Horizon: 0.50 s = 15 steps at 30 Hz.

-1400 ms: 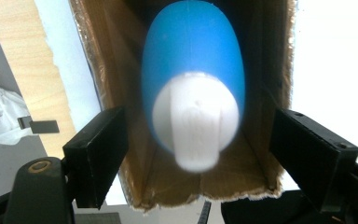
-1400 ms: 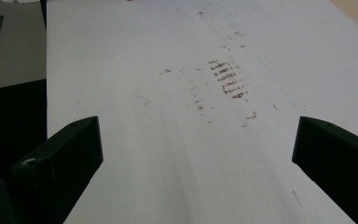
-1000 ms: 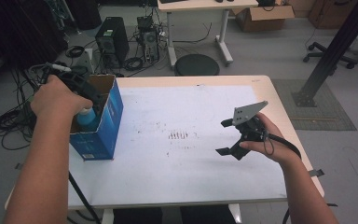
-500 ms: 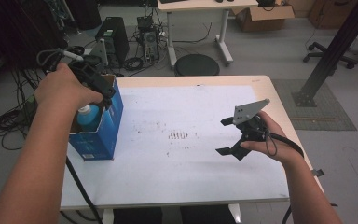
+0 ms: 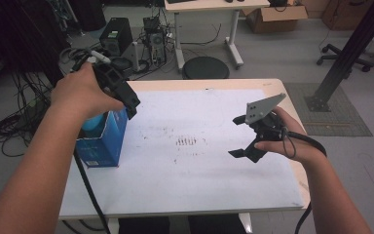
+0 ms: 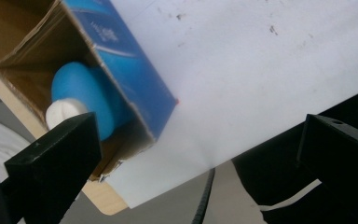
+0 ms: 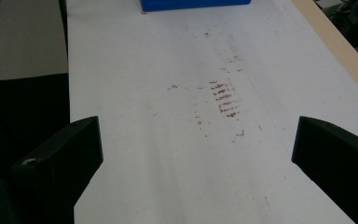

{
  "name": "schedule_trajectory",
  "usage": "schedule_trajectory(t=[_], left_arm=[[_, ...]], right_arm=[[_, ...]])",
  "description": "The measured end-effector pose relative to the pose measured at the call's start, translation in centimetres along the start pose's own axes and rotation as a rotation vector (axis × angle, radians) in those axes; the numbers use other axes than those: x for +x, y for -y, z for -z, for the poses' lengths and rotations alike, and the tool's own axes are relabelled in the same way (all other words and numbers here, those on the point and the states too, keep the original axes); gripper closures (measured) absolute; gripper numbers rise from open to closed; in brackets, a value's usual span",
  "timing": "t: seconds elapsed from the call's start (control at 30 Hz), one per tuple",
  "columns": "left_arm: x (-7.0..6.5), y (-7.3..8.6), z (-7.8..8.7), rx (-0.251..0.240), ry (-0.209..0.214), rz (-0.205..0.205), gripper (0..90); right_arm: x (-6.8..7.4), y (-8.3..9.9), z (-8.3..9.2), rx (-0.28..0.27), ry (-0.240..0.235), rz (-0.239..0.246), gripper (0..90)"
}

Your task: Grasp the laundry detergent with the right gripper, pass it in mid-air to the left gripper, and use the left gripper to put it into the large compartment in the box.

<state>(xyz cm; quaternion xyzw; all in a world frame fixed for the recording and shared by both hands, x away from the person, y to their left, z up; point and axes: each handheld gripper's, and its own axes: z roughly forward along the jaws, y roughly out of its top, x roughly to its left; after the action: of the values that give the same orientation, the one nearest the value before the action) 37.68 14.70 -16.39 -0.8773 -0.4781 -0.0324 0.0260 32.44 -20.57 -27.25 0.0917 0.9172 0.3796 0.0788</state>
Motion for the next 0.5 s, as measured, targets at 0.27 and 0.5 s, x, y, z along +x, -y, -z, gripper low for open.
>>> schedule_trajectory(t=[0.27, 0.5], left_arm=[[-3.3, -0.3, 0.2, -0.027, 0.029, -0.18, 0.2], [-5.2, -0.5, 0.0, -0.037, 0.025, -0.309, 0.2]], right_arm=[[-0.2, -2.6, 1.9, 0.064, -0.003, 0.049, 2.1], [-0.5, -4.2, 2.0, 0.176, -0.037, 0.086, 2.4]])
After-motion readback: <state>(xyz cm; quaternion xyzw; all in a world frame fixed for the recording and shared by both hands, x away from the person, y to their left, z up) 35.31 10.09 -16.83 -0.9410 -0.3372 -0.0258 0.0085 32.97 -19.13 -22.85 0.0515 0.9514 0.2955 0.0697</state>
